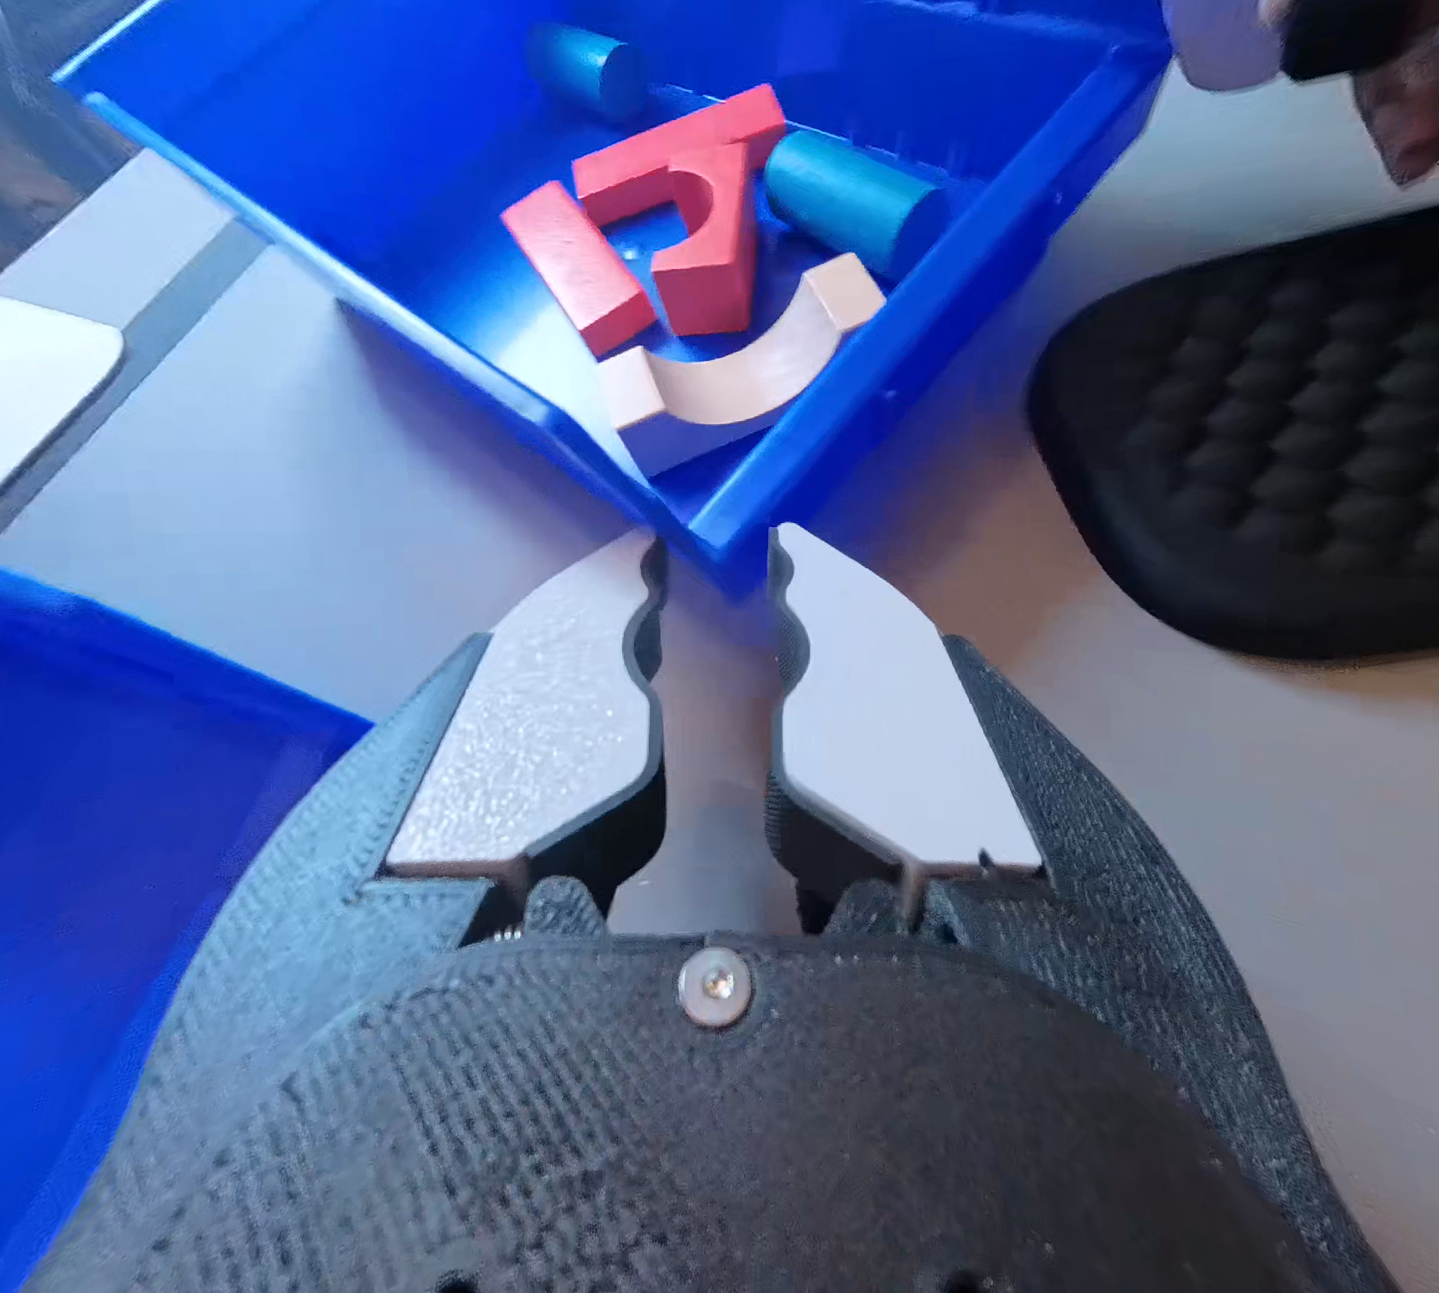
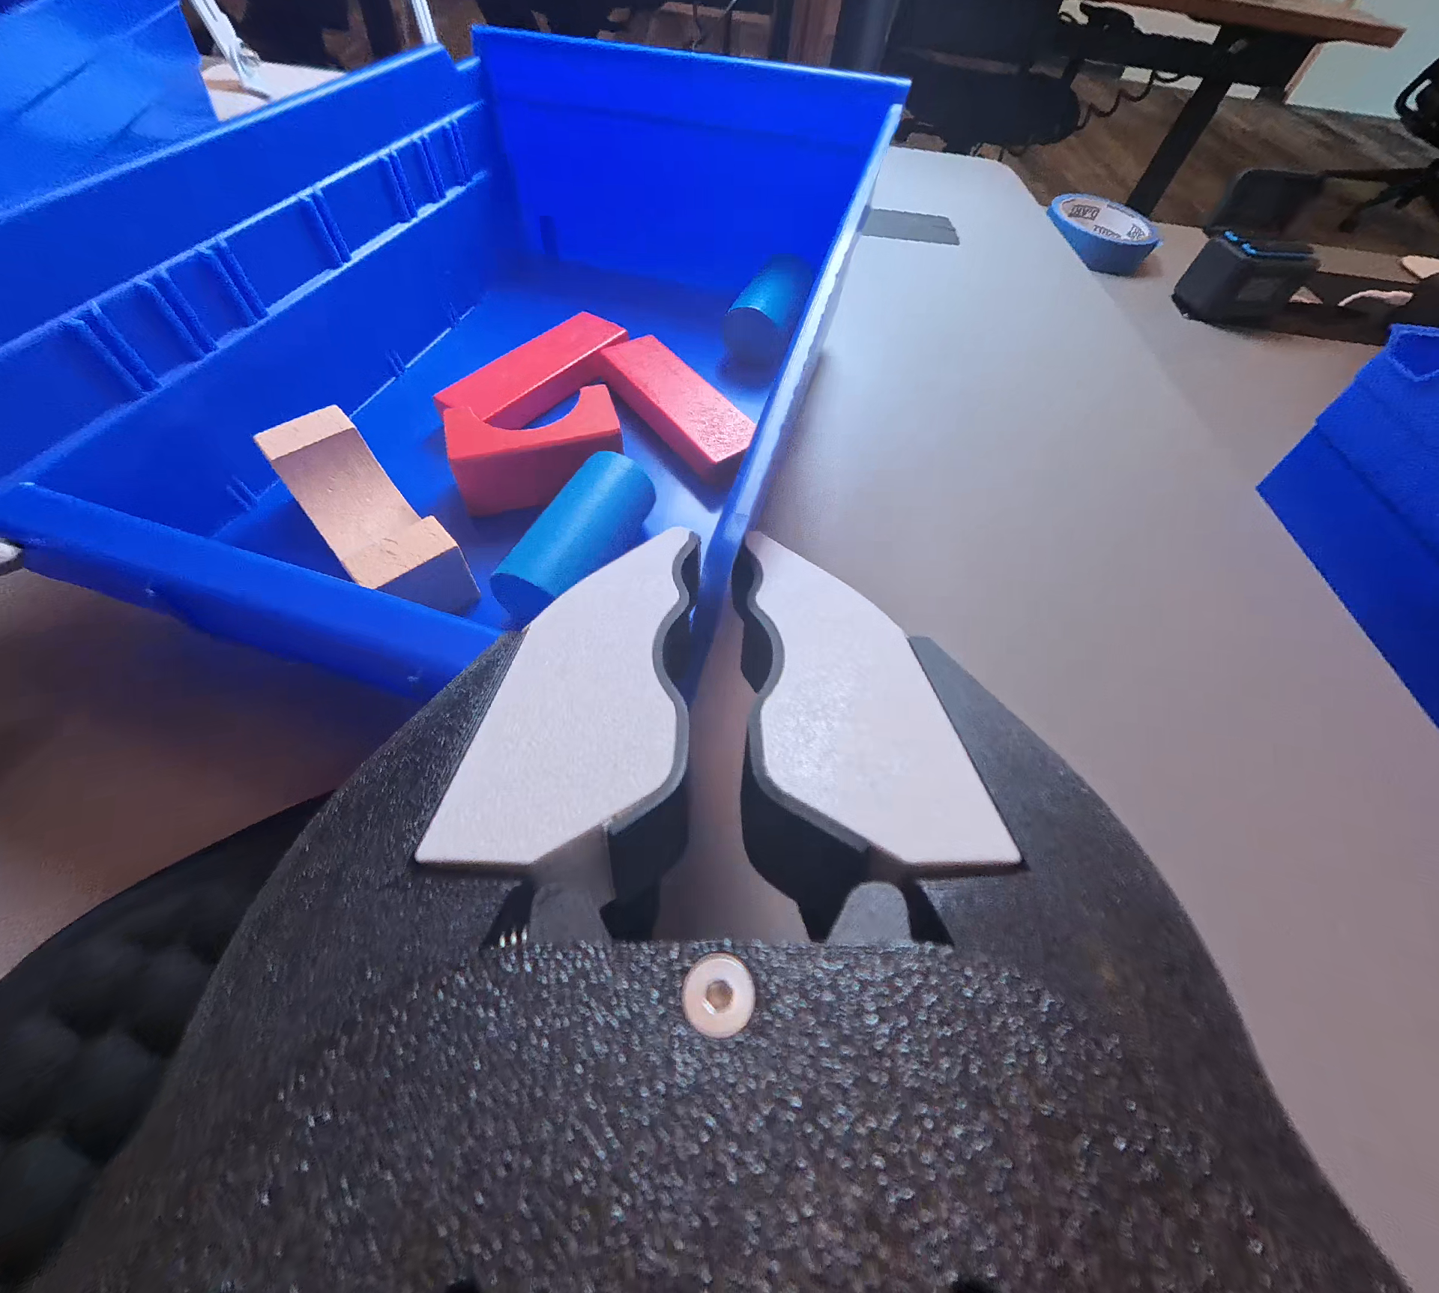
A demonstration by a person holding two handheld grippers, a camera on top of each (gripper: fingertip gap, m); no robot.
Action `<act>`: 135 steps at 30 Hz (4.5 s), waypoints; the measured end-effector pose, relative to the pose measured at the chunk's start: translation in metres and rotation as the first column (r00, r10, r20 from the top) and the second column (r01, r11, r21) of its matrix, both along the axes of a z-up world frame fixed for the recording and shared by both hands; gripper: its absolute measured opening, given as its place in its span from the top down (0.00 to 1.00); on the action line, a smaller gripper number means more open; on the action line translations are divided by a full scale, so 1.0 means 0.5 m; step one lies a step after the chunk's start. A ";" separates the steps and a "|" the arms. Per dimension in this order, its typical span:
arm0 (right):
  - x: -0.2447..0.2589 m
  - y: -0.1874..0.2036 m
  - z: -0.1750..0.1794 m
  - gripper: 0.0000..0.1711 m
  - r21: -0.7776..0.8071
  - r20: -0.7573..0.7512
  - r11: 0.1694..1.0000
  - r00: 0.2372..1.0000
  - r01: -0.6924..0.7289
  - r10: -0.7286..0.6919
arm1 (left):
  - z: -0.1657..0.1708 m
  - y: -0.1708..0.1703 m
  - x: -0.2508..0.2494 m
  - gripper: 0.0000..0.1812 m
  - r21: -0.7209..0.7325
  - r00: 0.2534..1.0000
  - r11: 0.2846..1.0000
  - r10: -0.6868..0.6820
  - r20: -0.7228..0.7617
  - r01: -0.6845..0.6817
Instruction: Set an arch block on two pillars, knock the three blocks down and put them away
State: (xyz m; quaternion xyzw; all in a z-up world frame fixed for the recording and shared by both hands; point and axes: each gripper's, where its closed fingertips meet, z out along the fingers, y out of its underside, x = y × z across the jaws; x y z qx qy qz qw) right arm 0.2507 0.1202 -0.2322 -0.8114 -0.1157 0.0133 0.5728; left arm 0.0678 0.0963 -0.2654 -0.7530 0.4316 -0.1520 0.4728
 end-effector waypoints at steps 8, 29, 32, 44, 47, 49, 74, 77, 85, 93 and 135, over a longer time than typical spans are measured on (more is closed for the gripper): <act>0.011 -0.042 0.034 0.97 0.091 -0.068 0.996 0.998 0.020 -0.013 | 0.033 -0.027 0.012 0.87 0.052 0.999 0.998 -0.042 -0.015 0.042; -0.516 -0.133 0.295 0.97 0.291 -0.325 0.792 0.723 -0.536 0.609 | 0.337 -0.344 -0.409 0.94 0.570 0.989 0.813 0.150 -0.015 -0.115; -0.589 -0.161 0.274 0.97 0.266 -0.344 0.744 0.660 -0.613 0.667 | 0.298 -0.405 -0.455 0.94 0.499 0.981 0.866 0.065 -0.185 0.036; -0.756 -0.219 0.065 0.99 0.063 -0.307 0.682 0.636 -0.729 0.708 | 0.111 -0.558 -0.553 0.94 -0.144 0.968 0.967 -0.224 -0.111 0.208; -0.759 -0.204 0.057 0.98 0.059 -0.299 0.698 0.655 -0.713 0.694 | 0.121 -0.542 -0.581 0.88 -0.088 0.979 0.984 -0.162 -0.123 0.152; -0.761 -0.194 0.039 0.98 0.036 -0.295 0.708 0.670 -0.705 0.682 | 0.132 -0.523 -0.604 0.84 0.009 0.977 0.995 -0.093 -0.191 0.096; -0.486 0.158 0.001 0.96 -0.250 -0.036 0.832 0.863 -0.496 0.504 | 0.078 -0.436 -0.666 0.78 0.078 0.867 0.997 0.054 -0.496 -0.017; -0.369 0.157 0.001 0.97 -0.245 -0.048 0.874 0.906 -0.420 0.422 | 0.078 -0.425 -0.673 0.78 0.091 0.873 0.996 0.066 -0.483 -0.025; -0.070 0.102 0.004 0.97 -0.172 -0.134 0.968 0.978 -0.182 0.160 | 0.049 -0.353 -0.726 0.79 0.133 0.827 0.990 0.120 -0.549 -0.055; 0.023 0.095 0.009 0.97 -0.034 -0.131 0.999 0.991 -0.017 0.012 | 0.059 -0.257 -0.803 0.77 0.150 0.897 0.970 0.233 -0.377 -0.189; 0.014 0.099 -0.025 0.93 -0.027 -0.097 0.999 0.995 -0.033 0.030 | 0.120 0.126 -0.882 0.74 -0.156 0.729 0.801 0.593 0.343 -0.578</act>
